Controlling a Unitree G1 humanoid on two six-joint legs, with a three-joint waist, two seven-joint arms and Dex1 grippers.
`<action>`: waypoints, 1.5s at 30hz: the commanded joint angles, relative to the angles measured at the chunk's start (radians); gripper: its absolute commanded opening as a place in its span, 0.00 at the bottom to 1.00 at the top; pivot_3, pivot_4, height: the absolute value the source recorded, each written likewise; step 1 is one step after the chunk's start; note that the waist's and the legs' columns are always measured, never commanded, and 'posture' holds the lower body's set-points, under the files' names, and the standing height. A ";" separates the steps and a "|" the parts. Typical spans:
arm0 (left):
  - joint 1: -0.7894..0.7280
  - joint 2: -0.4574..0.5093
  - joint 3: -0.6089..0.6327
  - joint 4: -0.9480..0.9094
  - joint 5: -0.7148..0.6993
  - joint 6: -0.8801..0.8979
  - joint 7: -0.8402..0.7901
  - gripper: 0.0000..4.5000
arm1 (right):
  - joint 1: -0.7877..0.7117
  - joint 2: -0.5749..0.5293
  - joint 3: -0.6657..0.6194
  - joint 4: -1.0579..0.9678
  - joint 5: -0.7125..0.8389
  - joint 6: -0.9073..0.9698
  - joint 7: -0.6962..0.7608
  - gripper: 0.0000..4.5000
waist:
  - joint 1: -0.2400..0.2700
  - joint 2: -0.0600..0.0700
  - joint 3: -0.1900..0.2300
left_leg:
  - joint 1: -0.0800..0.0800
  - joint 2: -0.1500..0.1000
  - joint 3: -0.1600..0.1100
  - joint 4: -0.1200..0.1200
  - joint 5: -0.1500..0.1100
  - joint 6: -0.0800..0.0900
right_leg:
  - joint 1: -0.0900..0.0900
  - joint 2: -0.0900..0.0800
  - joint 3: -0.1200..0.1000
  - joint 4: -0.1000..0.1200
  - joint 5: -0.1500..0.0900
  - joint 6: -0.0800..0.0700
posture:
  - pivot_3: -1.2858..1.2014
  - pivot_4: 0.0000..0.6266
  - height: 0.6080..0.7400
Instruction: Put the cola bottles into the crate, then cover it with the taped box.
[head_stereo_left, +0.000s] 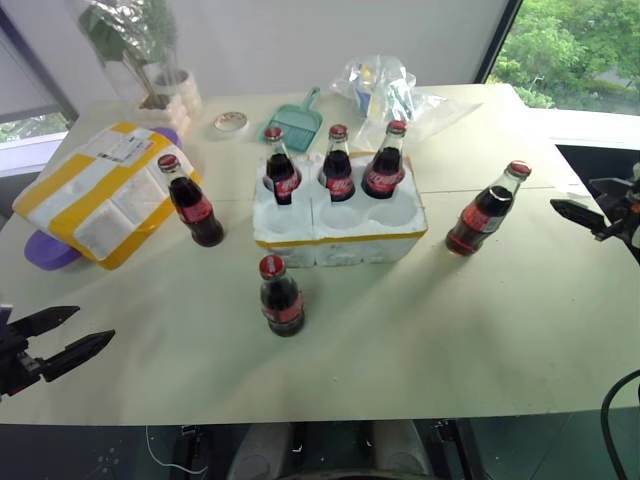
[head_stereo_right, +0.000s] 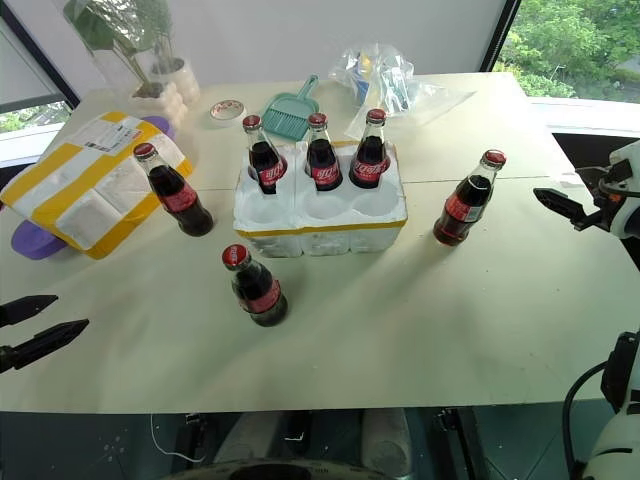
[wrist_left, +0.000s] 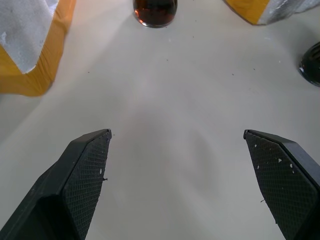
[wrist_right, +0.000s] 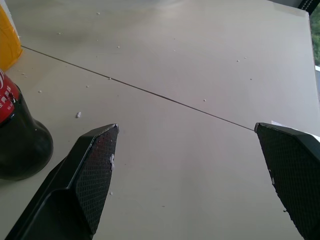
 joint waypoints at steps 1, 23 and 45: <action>0.001 0.009 0.011 -0.002 0.006 -0.019 0.002 0.99 | -0.030 -0.026 -0.023 -0.003 0.010 -0.019 0.003 1.00 | 0.000 0.000 0.000 | 0.000 0.000 0.000 0.000 0.000 0.000 | 0.000 0.000 0.000 0.000 0.000 0.000 | 0.52 0.24 0.99; -0.232 0.097 -0.043 -0.019 -0.115 0.083 0.022 0.99 | -0.117 -0.103 0.014 -0.264 0.125 0.346 0.395 1.00 | 0.002 0.001 0.000 | 0.000 0.000 0.000 0.000 0.000 0.000 | -0.001 0.000 0.000 0.001 0.001 0.001 | 0.52 0.24 0.99; -0.944 -0.003 -0.598 0.554 0.156 -0.176 0.044 0.99 | -0.279 -0.054 0.038 -1.008 0.576 0.982 0.421 1.00 | 0.007 -0.002 0.001 | -0.002 -0.001 -0.002 0.000 -0.001 -0.003 | -0.004 0.001 -0.001 0.003 0.005 0.007 | 0.52 0.24 0.99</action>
